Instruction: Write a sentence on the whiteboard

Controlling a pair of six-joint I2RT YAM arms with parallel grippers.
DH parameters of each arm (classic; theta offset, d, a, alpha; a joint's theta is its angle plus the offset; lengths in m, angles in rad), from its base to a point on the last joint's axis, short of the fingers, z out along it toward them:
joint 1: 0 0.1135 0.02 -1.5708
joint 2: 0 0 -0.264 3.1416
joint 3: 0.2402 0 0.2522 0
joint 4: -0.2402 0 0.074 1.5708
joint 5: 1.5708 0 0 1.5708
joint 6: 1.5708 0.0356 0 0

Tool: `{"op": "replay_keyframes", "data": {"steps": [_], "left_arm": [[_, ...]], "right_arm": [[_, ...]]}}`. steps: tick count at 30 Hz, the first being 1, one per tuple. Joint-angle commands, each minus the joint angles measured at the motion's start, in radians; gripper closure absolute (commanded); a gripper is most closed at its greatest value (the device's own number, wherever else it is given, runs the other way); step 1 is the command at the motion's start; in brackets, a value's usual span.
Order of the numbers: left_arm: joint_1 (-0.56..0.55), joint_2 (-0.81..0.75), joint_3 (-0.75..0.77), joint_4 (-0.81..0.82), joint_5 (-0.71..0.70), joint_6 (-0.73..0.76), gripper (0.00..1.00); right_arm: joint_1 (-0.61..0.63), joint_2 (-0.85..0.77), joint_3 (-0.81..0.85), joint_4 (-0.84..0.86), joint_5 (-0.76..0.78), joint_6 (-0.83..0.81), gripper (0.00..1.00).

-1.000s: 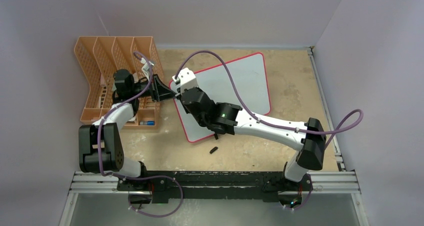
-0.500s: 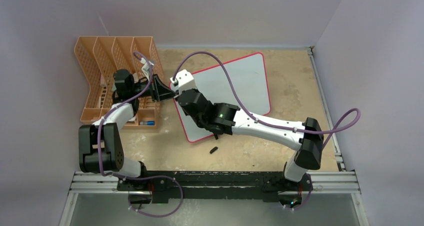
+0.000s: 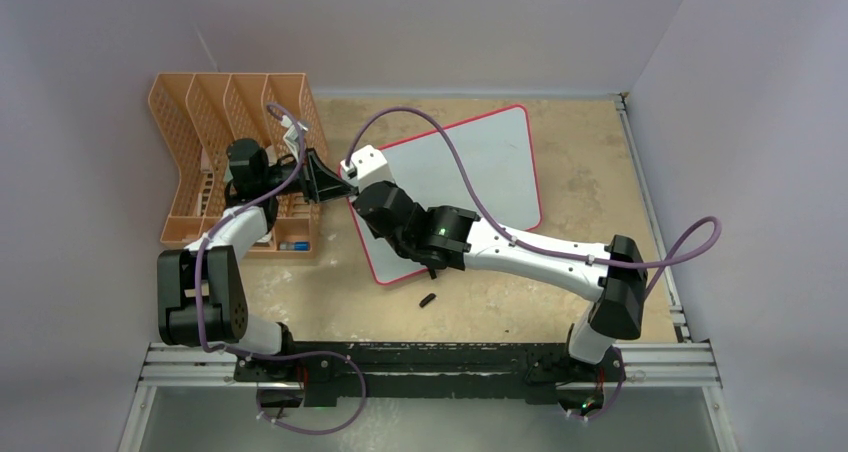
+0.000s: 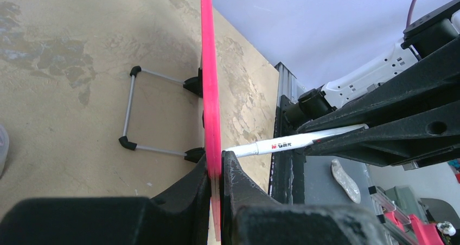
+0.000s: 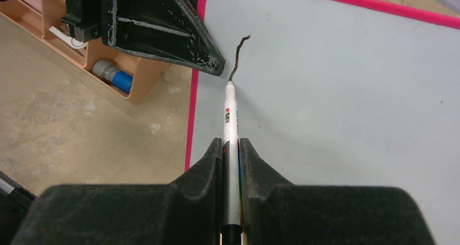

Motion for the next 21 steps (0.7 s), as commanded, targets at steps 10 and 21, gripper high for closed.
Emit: {"op": "replay_keyframes", "data": {"steps": [10,21], "left_arm": [[-0.023,-0.019,0.012,-0.009,0.012,0.032,1.0],[-0.023,-0.019,0.01,-0.01,0.011,0.034,1.0]], "right_arm": [[0.006,-0.011,0.026,-0.037,-0.022,0.026,1.0],[0.009,-0.088,0.012,0.096,0.083,-0.003,1.0]]}}
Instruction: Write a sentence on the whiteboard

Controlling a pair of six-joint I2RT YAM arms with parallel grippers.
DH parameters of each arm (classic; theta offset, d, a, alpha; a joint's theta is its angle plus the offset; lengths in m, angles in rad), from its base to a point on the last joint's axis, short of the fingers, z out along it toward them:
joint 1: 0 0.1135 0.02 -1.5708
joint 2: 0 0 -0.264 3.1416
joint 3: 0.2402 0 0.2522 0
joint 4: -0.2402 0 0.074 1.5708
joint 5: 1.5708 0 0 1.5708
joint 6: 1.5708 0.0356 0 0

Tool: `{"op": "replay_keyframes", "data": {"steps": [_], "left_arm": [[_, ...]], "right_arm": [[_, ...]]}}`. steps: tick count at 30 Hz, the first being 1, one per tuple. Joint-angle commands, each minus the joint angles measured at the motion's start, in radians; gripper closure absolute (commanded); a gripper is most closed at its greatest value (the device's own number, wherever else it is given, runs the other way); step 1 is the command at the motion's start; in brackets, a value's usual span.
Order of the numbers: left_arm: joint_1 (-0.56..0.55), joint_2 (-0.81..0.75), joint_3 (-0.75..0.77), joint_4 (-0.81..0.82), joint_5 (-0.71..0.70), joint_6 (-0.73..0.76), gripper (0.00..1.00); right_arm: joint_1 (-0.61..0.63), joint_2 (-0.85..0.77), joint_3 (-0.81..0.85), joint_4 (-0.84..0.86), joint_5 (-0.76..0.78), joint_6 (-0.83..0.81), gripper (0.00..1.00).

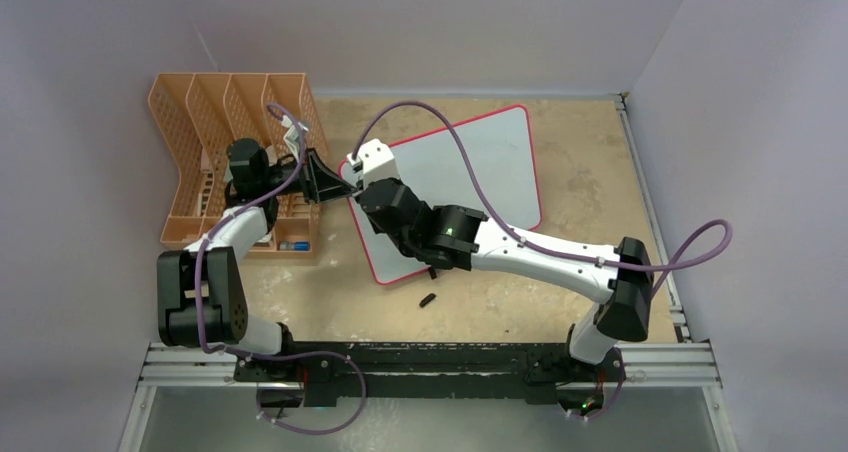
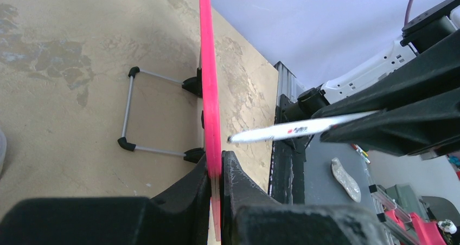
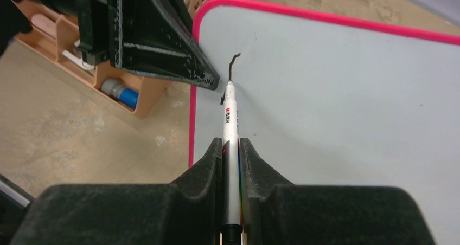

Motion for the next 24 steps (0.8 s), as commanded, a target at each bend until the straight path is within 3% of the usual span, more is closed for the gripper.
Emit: {"op": "replay_keyframes", "data": {"steps": [1,24], "left_arm": [[-0.02,-0.014,0.01,-0.01,0.009,0.029,1.0],[-0.02,-0.016,0.011,-0.01,0.009,0.031,1.0]], "right_arm": [[0.002,-0.065,0.012,0.093,0.07,-0.019,1.0],[0.001,-0.011,0.043,0.105,0.036,-0.042,1.0]]}}
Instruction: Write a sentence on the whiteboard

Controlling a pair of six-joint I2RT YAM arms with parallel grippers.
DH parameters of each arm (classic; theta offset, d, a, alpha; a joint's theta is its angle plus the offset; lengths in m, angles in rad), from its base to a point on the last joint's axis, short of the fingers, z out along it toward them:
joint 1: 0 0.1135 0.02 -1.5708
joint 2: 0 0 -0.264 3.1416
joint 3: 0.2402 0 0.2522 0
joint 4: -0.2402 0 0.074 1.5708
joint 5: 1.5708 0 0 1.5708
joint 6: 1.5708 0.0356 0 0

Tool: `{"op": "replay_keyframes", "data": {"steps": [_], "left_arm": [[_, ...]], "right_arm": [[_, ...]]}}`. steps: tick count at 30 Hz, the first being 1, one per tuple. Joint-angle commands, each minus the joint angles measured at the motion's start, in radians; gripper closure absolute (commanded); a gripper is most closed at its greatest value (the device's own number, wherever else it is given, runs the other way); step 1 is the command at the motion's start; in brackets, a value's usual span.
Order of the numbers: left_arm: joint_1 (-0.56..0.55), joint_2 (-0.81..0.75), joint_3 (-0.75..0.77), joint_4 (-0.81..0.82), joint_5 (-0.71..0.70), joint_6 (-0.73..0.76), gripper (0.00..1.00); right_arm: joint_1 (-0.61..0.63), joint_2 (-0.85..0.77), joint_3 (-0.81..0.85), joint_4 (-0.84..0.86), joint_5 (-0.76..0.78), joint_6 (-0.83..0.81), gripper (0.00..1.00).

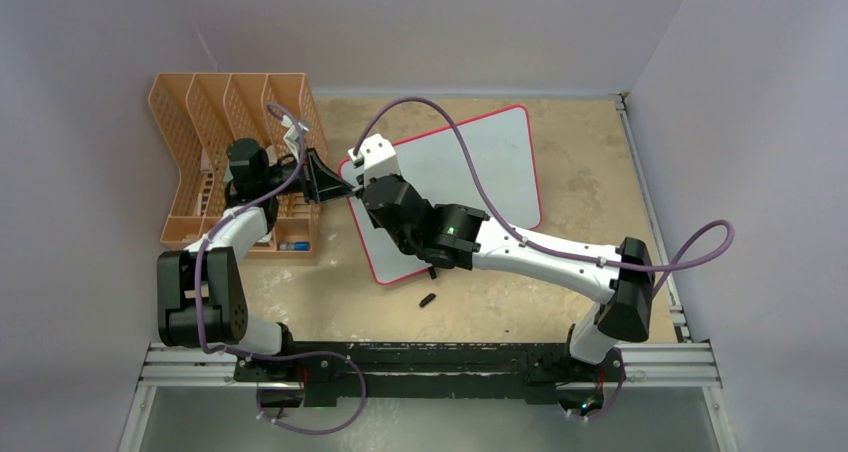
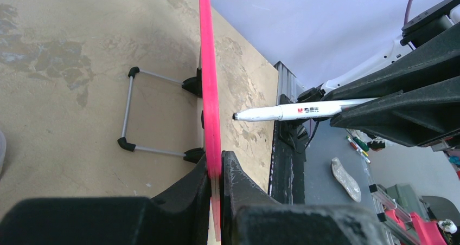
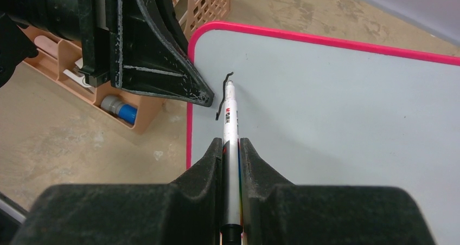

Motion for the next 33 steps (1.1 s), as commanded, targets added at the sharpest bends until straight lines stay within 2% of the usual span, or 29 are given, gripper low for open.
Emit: {"op": "replay_keyframes", "data": {"steps": [1,33], "left_arm": [[-0.019,-0.014,0.011,-0.01,0.009,0.03,1.0],[-0.019,-0.014,0.01,-0.015,0.01,0.032,1.0]], "right_arm": [[0.001,0.012,0.045,0.041,-0.004,-0.013,1.0],[0.0,0.045,0.063,0.056,0.035,-0.02,1.0]]}}
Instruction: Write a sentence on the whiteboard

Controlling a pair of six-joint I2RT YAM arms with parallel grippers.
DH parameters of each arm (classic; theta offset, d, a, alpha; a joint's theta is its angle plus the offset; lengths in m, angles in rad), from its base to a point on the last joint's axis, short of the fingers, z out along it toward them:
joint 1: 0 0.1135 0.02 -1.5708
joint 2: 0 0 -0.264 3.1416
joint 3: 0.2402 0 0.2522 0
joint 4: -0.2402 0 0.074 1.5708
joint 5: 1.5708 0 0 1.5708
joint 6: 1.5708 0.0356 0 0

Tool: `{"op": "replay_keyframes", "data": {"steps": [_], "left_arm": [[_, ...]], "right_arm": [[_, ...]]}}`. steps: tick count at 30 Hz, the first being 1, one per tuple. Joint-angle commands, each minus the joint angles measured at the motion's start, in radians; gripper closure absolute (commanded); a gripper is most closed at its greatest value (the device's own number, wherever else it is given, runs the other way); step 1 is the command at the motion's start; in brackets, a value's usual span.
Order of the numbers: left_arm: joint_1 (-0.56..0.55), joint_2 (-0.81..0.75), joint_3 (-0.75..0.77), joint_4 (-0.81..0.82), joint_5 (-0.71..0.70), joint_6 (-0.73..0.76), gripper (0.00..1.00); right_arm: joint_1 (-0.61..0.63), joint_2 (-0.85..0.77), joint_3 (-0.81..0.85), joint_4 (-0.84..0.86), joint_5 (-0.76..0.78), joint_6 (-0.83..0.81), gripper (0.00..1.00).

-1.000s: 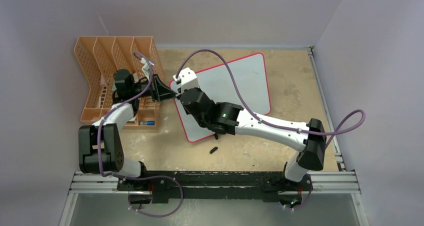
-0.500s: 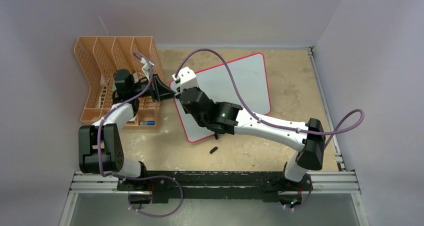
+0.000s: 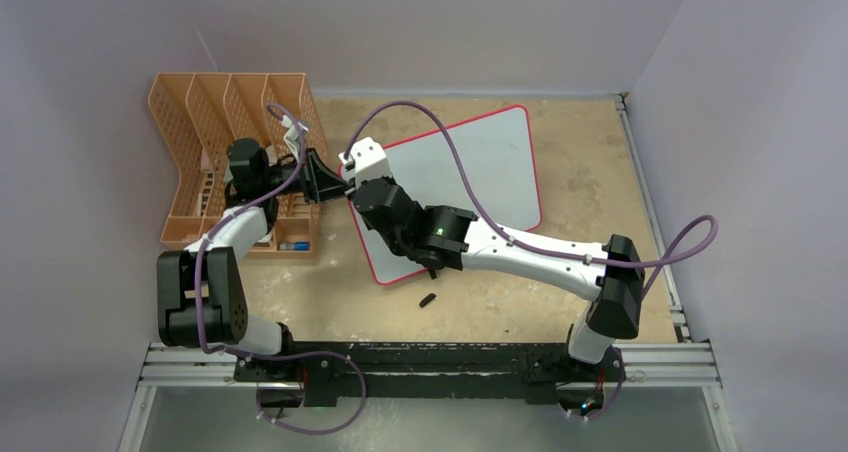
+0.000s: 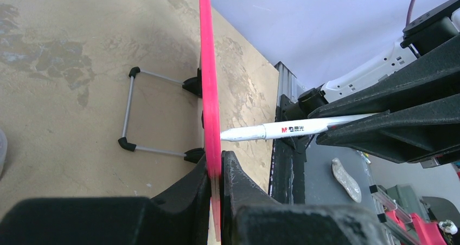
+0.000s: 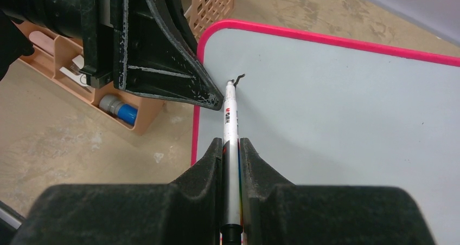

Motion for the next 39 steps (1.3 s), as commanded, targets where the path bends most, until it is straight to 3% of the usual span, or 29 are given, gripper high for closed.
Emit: {"op": "replay_keyframes", "data": {"steps": [1,39], "left_arm": [[-0.019,-0.014,0.01,-0.013,0.012,0.032,1.0],[-0.02,-0.014,0.012,-0.02,0.007,0.039,1.0]], "right_arm": [[-0.001,-0.008,0.045,0.036,0.032,-0.009,1.0],[-0.03,-0.058,-0.013,-0.005,0.087,0.035,1.0]]}}
